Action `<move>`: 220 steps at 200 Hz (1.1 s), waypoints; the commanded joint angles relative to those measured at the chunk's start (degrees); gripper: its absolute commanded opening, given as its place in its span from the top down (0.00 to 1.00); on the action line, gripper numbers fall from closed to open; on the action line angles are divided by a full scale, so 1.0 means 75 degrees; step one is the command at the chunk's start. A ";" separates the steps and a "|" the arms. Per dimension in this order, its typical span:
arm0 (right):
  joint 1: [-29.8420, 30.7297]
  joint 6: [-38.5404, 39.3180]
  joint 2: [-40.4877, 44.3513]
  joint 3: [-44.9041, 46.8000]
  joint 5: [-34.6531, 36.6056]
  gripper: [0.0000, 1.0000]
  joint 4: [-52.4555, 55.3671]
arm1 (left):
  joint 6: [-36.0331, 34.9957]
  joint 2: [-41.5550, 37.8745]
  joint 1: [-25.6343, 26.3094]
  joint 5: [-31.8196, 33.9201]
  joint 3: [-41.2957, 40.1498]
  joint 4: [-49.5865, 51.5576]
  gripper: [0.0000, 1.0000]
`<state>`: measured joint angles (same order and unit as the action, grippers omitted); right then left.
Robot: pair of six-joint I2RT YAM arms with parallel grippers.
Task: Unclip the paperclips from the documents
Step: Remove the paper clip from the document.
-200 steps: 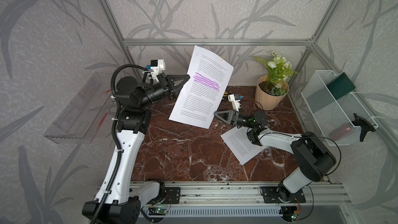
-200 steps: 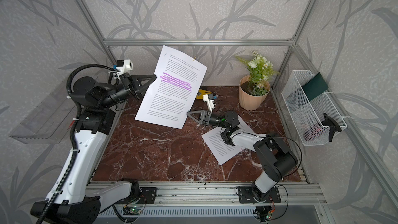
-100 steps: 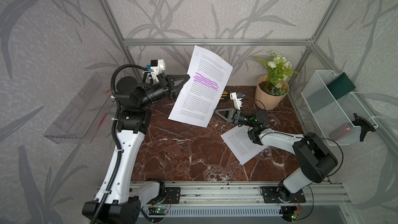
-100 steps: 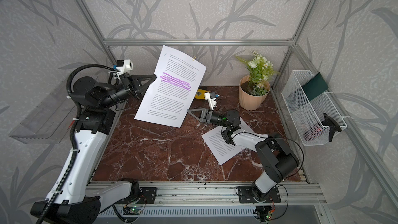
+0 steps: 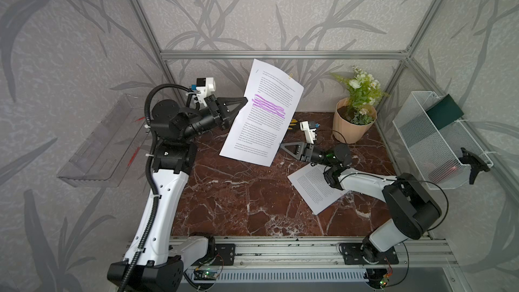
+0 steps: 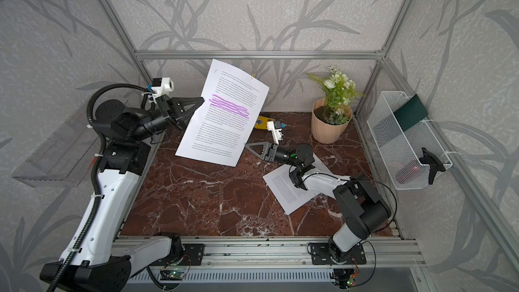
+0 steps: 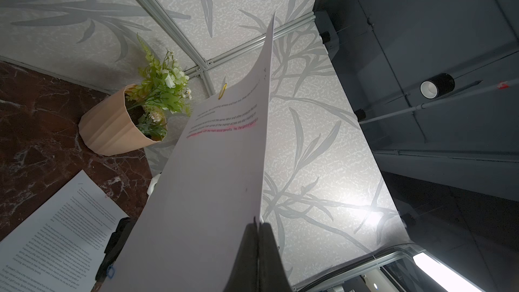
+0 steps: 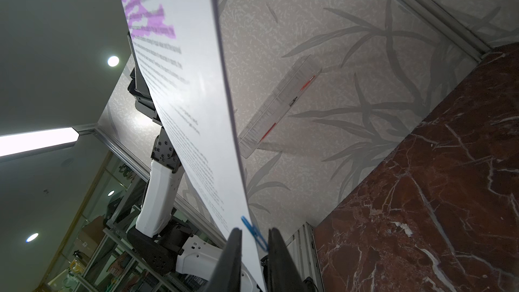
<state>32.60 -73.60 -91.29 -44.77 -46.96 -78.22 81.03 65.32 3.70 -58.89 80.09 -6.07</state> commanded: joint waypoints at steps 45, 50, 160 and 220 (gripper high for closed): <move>-0.0051 0.0046 0.0312 0.0127 0.0004 0.89 -0.0306 | 0.0084 -0.0155 0.0022 -0.0231 -0.0047 -0.0247 1.00; -0.0045 0.0049 0.0326 0.0134 0.0007 0.89 -0.0306 | 0.0083 -0.0160 0.0025 -0.0222 -0.0046 -0.0246 1.00; -0.0090 0.0008 0.0347 0.0385 -0.0119 1.00 -0.0312 | 0.0047 -0.0119 0.0006 -0.0251 0.0013 -0.0228 1.00; -0.0222 -0.0024 0.0388 0.0548 -0.0289 1.00 -0.0306 | 0.0005 -0.0026 -0.0034 -0.0263 0.0229 -0.0141 1.00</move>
<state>31.35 -73.80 -89.97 -41.04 -47.68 -78.63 80.71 65.34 3.68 -59.66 80.09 -5.58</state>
